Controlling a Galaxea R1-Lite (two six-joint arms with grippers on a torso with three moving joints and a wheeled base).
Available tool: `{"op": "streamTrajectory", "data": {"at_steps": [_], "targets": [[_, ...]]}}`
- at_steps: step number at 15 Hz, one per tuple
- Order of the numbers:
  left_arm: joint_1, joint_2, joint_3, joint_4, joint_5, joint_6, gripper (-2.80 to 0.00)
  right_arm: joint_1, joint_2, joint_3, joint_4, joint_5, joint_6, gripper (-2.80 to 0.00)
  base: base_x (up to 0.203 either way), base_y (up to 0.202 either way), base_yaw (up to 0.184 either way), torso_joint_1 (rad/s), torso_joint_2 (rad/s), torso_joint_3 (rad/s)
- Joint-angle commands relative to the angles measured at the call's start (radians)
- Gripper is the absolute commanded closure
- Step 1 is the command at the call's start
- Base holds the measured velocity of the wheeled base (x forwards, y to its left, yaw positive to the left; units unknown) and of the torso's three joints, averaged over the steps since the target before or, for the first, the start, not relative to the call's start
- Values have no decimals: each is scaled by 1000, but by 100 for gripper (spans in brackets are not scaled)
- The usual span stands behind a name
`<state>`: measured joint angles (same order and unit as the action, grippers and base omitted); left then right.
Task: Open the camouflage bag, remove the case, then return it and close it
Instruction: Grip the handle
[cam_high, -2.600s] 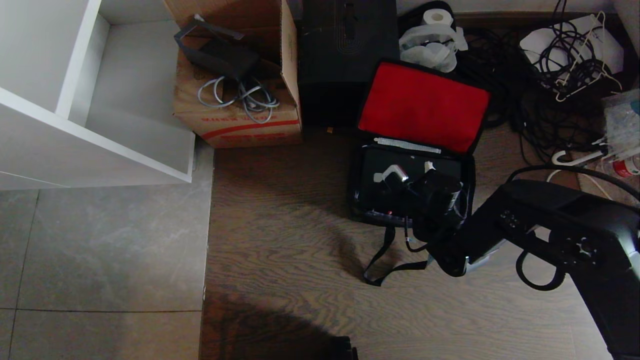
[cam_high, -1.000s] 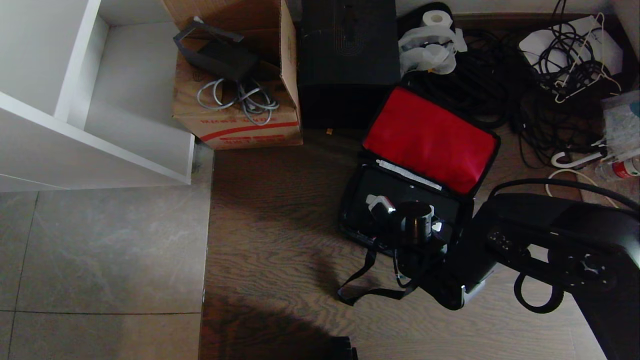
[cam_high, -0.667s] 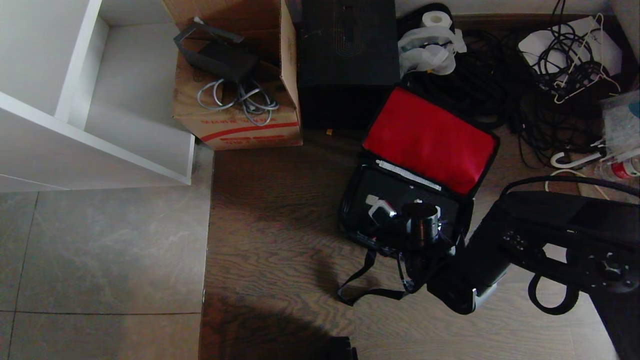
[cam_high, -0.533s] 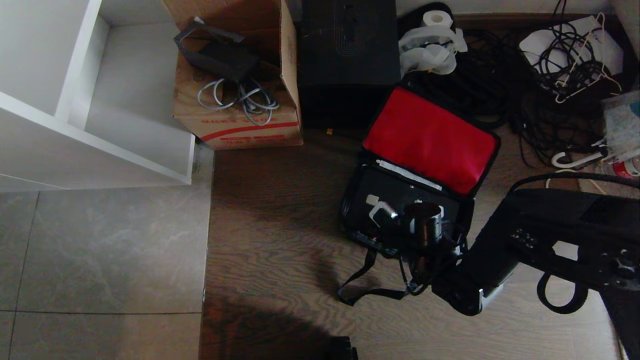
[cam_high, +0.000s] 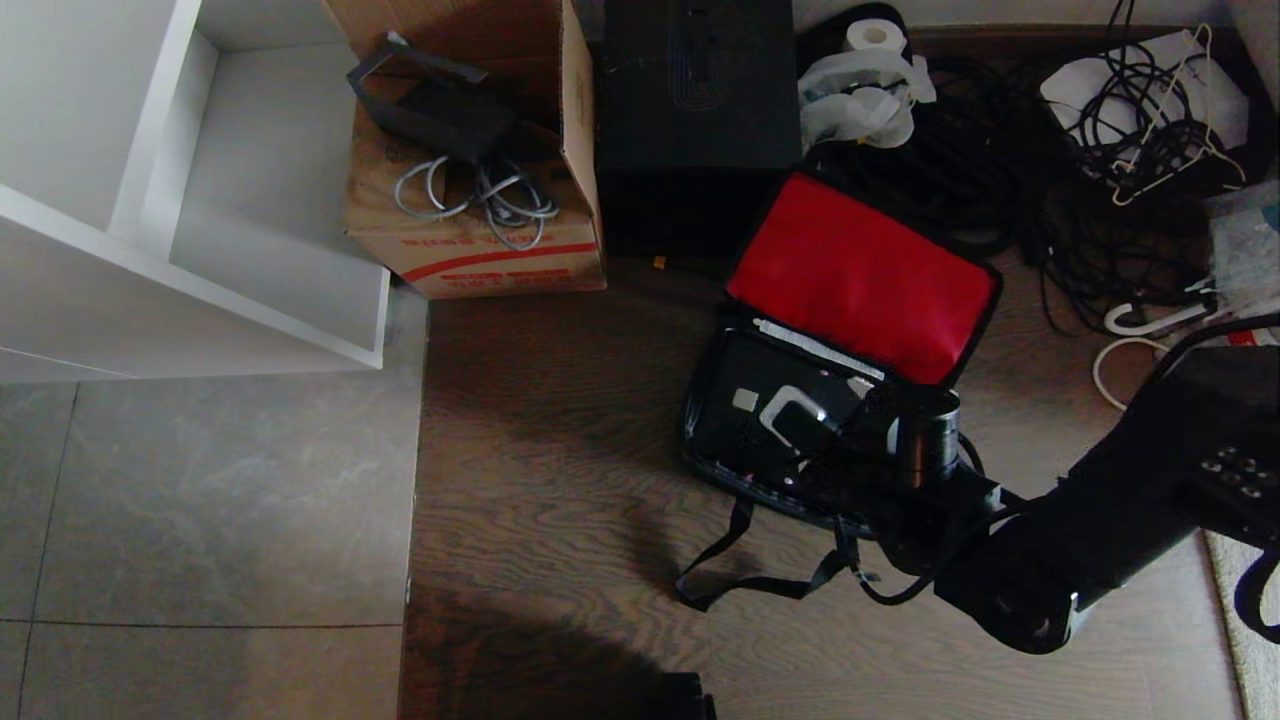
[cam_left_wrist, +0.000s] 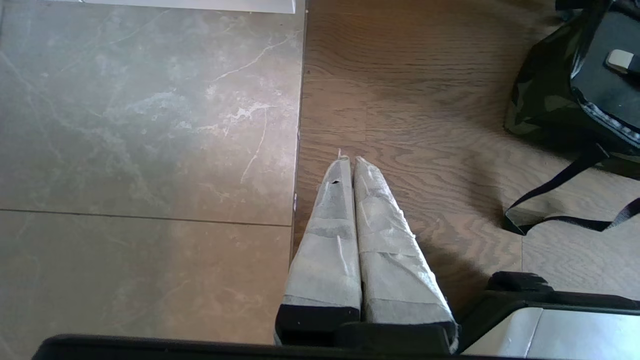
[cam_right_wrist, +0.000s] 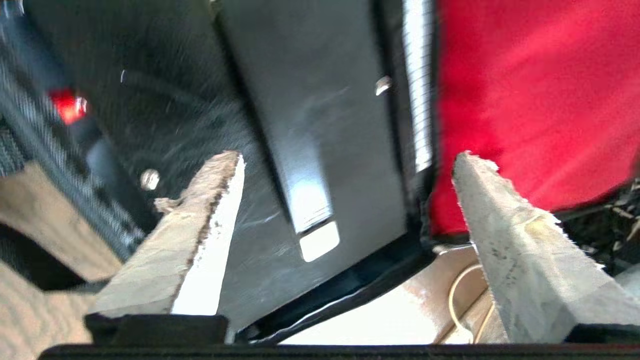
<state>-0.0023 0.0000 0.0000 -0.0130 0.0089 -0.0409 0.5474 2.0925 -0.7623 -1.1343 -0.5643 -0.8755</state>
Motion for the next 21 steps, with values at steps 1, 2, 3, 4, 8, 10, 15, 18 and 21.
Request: {"op": "streamTrajectory", "data": {"at_steps": [1,2,3,4,8,10,15,18,21], "targets": [[-1,0,0,-1,0,-1,0,-1,-41,1,-10,-7,-6,-280,0,0,0,0,0,0],[-1,0,0,-1,0,-1,0,-1,-45,4,-10,-9,-5,-280,0,0,0,0,0,0],[-1,0,2,-1,0,-1,0,-1,-45,9,-12,-13,-5,-280,0,0,0,0,0,0],[-1,0,1,-1,0,-1,0,-1,-45,18,-13,-13,-4,-280,0,0,0,0,0,0],[-1,0,2,-1,0,-1,0,-6,-46,59,-39,-14,-4,-280,0,0,0,0,0,0],[-1,0,0,-1,0,-1,0,-6,-43,71,-70,-14,-7,-280,0,0,0,0,0,0],[-1,0,0,-1,0,-1,0,-6,-40,74,-79,-22,-7,-280,-12,7,-1,0,0,0],[-1,0,2,-1,0,-1,0,-6,-37,72,-79,-22,-7,-280,-183,147,-2,3,3,1],[-1,0,1,-1,0,-1,0,-6,-37,69,-81,-22,-7,-280,-70,73,3,1,2,0]]}}
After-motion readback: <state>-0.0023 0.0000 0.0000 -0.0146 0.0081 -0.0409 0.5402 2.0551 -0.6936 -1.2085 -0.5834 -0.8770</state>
